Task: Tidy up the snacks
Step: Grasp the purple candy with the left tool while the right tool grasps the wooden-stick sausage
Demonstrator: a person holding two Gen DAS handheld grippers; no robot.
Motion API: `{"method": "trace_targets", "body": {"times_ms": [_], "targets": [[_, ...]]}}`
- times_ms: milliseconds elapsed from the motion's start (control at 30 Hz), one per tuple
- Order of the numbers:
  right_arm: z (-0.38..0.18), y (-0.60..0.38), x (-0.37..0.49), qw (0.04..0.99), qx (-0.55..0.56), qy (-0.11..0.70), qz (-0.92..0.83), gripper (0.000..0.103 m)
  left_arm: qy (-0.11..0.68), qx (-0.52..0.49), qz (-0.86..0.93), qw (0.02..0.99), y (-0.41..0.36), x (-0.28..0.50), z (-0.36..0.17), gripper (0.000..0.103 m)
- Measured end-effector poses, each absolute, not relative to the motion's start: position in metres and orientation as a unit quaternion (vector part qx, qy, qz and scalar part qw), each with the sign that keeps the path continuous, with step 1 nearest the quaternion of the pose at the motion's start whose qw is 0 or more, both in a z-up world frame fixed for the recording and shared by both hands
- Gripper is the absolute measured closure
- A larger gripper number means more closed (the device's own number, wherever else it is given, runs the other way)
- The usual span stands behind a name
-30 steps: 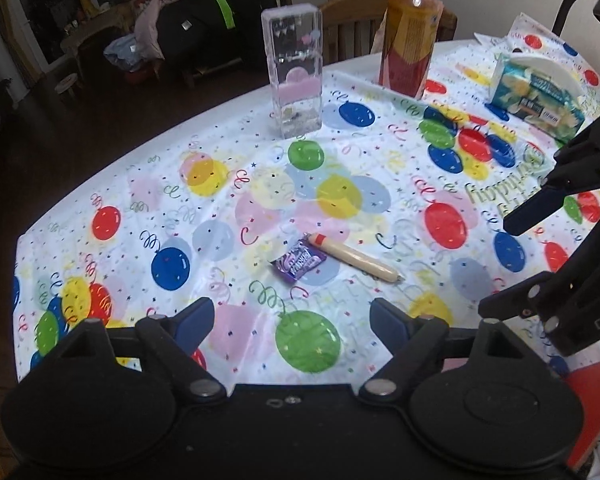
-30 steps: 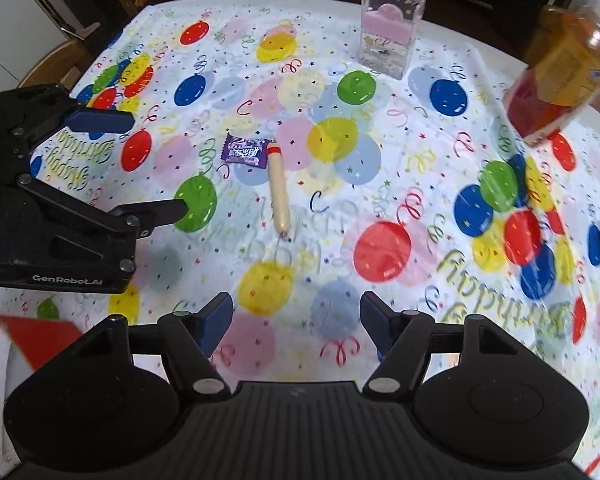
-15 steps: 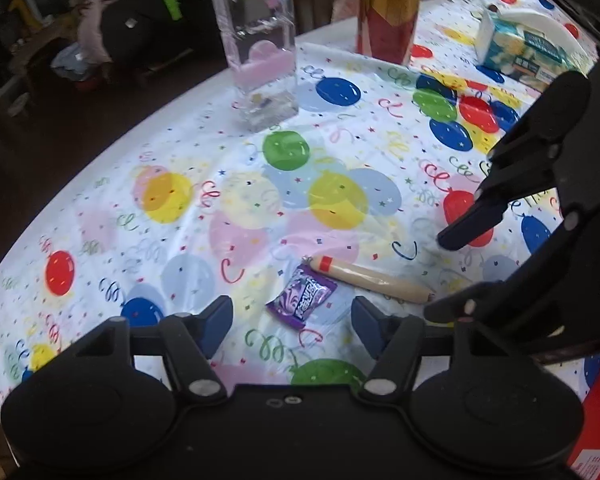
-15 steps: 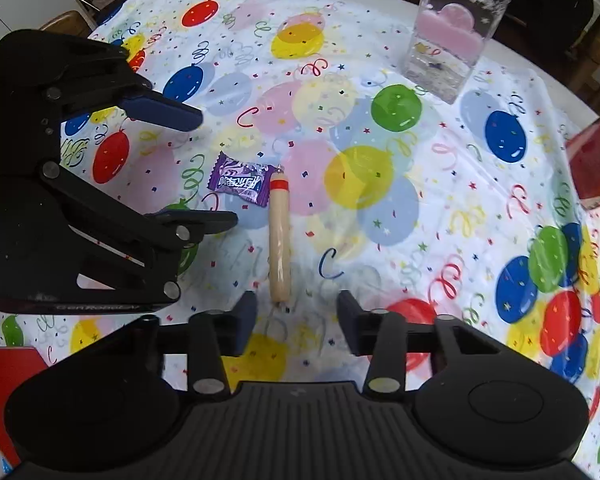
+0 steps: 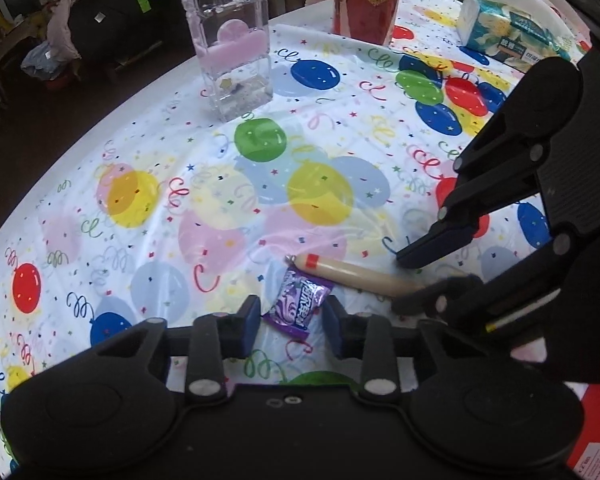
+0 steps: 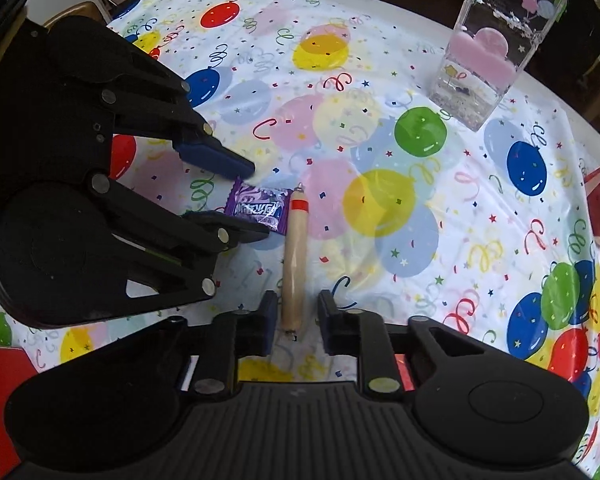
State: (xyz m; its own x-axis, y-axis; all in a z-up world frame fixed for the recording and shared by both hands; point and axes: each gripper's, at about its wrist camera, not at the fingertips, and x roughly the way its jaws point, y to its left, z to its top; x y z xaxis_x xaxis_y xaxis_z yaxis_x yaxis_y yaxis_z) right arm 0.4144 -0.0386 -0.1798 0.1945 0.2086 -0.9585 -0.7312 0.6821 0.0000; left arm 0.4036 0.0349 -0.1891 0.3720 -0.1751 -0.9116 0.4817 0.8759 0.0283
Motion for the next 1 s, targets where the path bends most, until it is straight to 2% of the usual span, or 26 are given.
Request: {"method": "trace_targets", "body": {"times_ms": [100, 167, 633, 1000], "targets": [[-0.180, -0.039, 0.413, 0.738, -0.240, 0.547, 0.314, 0.092, 0.524, 0.142, -0.202, 0.815, 0.035, 0.402, -0.189, 0.078], [-0.180, -0.040, 0.413, 0.740, -0.237, 0.548, 0.309, 0.092, 0.527, 0.132, -0.202, 0.815, 0.037, 0.401, -0.188, 0.087], [-0.160, -0.070, 0.390, 0.755, -0.192, 0.564, 0.275, 0.093, 0.536, 0.081, -0.171, 0.823, 0.044, 0.375, -0.179, 0.087], [-0.121, -0.091, 0.347, 0.770, -0.183, 0.549, 0.270, 0.093, 0.519, 0.069, -0.163, 0.836, 0.040, 0.341, -0.143, 0.087]]}}
